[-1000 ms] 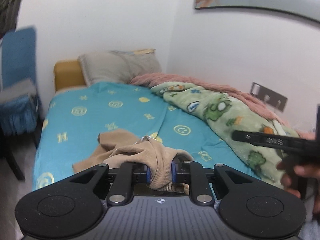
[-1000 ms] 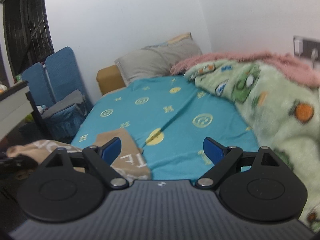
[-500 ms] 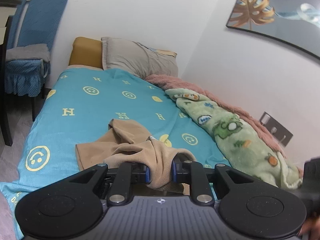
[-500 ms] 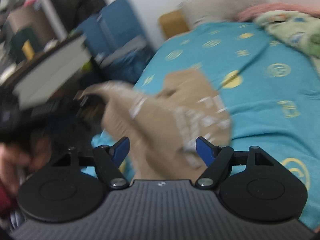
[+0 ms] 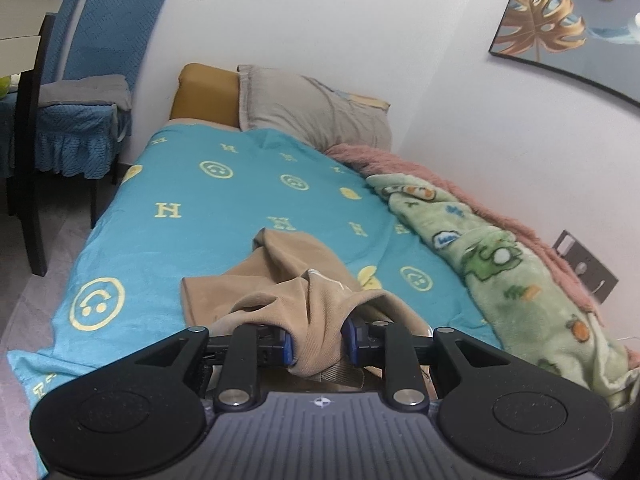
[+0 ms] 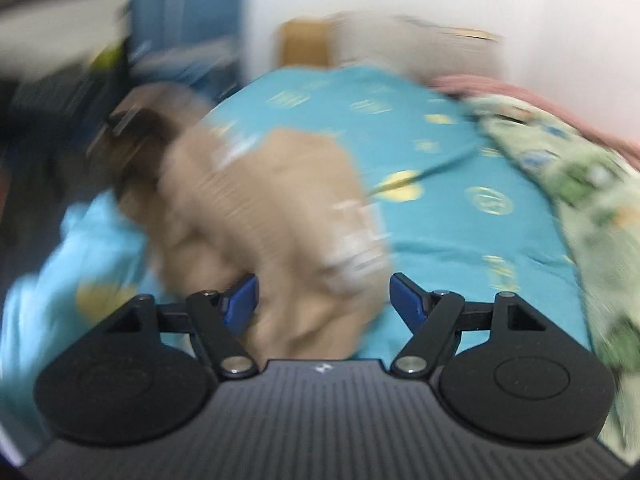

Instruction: Fold clothes

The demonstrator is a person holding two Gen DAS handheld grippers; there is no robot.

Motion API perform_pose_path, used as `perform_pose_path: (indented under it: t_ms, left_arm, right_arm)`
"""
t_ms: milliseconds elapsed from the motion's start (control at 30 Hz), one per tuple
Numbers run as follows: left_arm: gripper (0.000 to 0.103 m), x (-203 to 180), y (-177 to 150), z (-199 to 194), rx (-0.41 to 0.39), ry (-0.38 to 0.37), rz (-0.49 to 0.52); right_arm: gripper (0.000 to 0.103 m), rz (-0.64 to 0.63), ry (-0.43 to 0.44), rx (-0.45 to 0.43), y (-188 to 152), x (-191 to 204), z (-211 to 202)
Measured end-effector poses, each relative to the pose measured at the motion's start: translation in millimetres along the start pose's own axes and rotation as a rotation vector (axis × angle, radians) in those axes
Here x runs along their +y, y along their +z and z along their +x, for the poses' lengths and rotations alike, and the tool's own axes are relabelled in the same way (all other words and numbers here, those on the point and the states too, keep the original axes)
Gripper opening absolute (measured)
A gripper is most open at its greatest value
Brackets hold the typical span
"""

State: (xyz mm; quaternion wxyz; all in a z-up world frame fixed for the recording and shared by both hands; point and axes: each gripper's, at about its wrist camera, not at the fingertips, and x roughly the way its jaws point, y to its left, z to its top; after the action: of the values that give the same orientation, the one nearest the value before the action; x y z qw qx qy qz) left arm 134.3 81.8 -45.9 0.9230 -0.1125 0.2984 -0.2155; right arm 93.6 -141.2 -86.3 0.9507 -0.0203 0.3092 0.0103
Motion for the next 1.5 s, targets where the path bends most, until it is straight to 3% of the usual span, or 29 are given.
perform_pose_path:
  t_ms: [67,167,333,533,700,833,900,1067,1167,1300,1367,1400,1433,1467,1500]
  left_arm:
    - [0.053,-10.3,-5.6,1.2,0.015,0.009,0.069]
    - [0.070,-27.1,-14.5,2.8,0.037,0.025,0.181]
    - [0.076,-59.7,-36.0,-9.6,0.029,0.067,0.411]
    - [0.081,-101.7,-74.1,-33.7,-0.030,0.118,0.734]
    - [0.081,-131.4,-105.6,-32.4,-0.077,0.098,0.973]
    - [0.066,-140.7,-136.8,-1.2,-0.042,0.226,1.211]
    - [0.062,-138.4,-152.3,8.8,-0.008,0.250,1.311]
    - [0.062,-130.3,-161.9,-4.6,0.032,0.122,1.376]
    - [0.062,-120.9,-161.0,-8.3,0.105,0.043,1.415]
    - [0.061,-105.9,-172.7,4.8,0.199,0.039,1.528]
    - [0.043,-96.6,-177.9,14.2,0.221,0.088,1.548]
    - [0.036,-92.3,-173.3,19.4,0.233,0.097,1.506]
    - [0.017,-88.2,-167.0,24.8,0.244,0.103,1.453]
    - [0.007,-84.5,-157.6,29.1,0.257,0.093,1.382]
    - [0.007,-81.0,-144.2,29.3,0.259,0.058,1.290]
  right_arm:
    - [0.074,0.142,-0.018,-0.028,4.8,-27.6,-8.7]
    - [0.074,0.299,-0.038,-0.014,5.5,-59.8,-8.8]
    - [0.074,0.437,-0.018,0.034,1.4,-77.7,-3.4]
    - [0.075,0.502,0.078,-0.043,-1.0,-94.4,-10.0]
    - [0.075,0.532,0.082,-0.056,3.5,-98.4,-10.4]
    - [0.075,0.579,0.066,-0.019,3.0,-107.6,-4.7]
    - [0.075,0.591,0.056,-0.001,1.4,-110.5,-2.0]
    - [0.075,0.578,0.058,0.005,-1.0,-110.3,-0.6]
    - [0.075,0.555,0.062,0.013,-1.3,-107.4,0.0]
    - [0.075,0.527,0.083,0.025,-3.1,-102.3,-1.3]
    - [0.075,0.507,0.085,0.030,-2.7,-98.9,-0.3]
    - [0.075,0.496,0.084,0.033,-2.2,-97.1,0.6]
    - [0.075,0.485,0.082,0.037,-1.9,-94.4,1.5]
    - [0.075,0.473,0.080,0.040,-1.5,-91.7,2.4]
    - [0.075,0.458,0.082,0.041,-1.1,-89.1,2.8]
